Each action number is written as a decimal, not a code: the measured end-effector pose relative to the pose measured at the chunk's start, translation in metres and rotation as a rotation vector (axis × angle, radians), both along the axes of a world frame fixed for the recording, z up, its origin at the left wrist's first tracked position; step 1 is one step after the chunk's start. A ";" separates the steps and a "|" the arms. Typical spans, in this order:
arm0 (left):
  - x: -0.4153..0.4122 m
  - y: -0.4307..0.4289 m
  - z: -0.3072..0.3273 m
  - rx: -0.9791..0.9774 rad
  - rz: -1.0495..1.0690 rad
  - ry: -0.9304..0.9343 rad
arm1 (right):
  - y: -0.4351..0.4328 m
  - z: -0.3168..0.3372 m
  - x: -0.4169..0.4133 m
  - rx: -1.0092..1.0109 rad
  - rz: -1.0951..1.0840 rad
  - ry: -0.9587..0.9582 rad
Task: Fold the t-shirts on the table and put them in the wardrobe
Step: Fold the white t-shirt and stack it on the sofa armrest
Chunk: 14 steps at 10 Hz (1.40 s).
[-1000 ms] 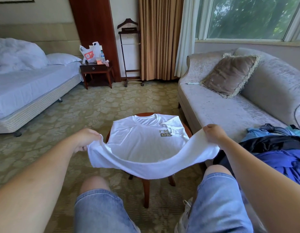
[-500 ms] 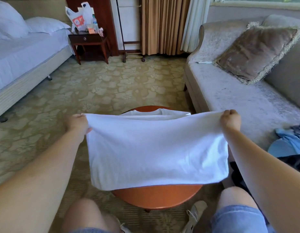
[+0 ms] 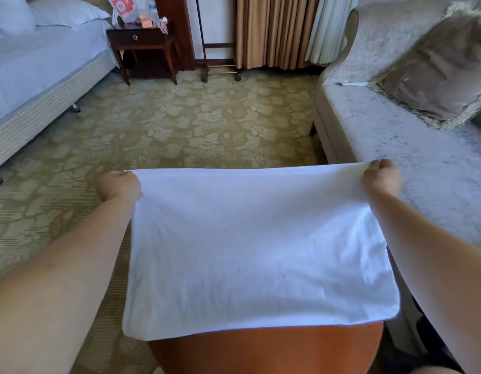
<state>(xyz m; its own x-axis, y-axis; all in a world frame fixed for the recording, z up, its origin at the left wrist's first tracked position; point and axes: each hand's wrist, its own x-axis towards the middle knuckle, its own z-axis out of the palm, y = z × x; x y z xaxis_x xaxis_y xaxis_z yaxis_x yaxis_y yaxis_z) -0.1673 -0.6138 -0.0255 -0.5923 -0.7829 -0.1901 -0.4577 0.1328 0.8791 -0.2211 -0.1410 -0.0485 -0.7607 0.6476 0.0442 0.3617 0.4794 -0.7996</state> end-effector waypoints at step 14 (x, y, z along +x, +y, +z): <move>0.153 0.125 -0.089 -0.659 -0.943 -0.765 | -0.098 -0.096 0.201 0.622 0.749 -0.539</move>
